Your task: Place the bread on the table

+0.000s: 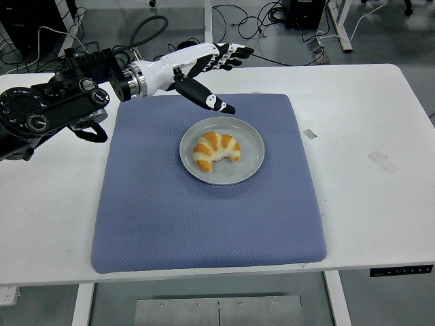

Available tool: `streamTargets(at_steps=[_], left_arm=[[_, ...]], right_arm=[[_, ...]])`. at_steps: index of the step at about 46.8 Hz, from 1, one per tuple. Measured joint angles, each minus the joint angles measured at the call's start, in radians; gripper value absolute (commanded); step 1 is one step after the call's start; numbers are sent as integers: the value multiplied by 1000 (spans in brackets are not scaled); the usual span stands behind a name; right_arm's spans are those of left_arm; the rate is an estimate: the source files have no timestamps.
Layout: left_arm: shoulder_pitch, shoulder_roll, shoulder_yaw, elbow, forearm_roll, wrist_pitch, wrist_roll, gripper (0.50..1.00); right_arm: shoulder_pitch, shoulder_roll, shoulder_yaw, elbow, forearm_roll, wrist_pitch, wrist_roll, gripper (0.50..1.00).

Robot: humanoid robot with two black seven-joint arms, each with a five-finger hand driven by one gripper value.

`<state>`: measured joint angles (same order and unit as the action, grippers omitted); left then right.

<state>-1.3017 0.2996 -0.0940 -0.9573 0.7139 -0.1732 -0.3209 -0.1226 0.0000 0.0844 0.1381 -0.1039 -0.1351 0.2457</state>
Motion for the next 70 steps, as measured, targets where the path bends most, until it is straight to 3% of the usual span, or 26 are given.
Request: streamTargets(at_steps=[7, 33, 43, 70], left_arm=[[-17, -13, 41, -2, 65, 0, 3, 955], [-77, -18, 274, 0, 71, 28, 33, 939], [-70, -28, 291, 10, 68, 38, 72, 934], [14, -51, 287, 20, 50, 148, 72, 918]], right_arm=[[0, 0, 0, 0, 0, 0, 0, 1000], [0, 0, 0, 0, 0, 0, -1, 1000], [0, 0, 0, 0, 0, 0, -1, 1000], [0, 0, 0, 0, 0, 0, 0, 1000]])
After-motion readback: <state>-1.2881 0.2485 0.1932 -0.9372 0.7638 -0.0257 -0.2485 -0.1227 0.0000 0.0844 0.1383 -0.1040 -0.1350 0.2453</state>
